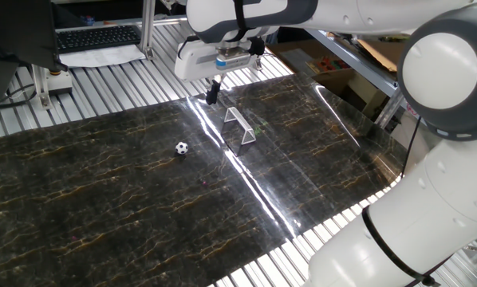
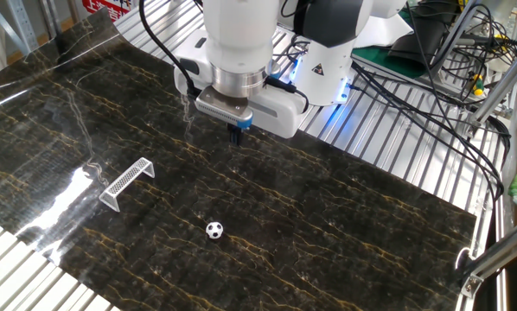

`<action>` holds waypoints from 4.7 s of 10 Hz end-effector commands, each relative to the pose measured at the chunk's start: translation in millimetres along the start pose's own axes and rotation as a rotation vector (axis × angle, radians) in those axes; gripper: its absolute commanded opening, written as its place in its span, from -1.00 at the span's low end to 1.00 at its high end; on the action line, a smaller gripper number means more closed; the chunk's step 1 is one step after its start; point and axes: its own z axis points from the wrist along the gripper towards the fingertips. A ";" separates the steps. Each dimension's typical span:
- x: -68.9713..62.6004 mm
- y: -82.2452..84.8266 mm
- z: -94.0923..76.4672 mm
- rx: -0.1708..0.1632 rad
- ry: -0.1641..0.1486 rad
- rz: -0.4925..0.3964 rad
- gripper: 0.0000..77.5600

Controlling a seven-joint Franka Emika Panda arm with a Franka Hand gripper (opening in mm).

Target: Push the soccer ball into the goal

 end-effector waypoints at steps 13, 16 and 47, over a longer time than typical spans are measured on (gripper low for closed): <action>-27.7 8.8 19.5 0.015 -0.001 0.009 -1.00; -24.5 12.3 42.2 0.019 0.000 0.024 -1.00; -86.5 46.1 159.6 0.005 -0.003 0.088 -1.00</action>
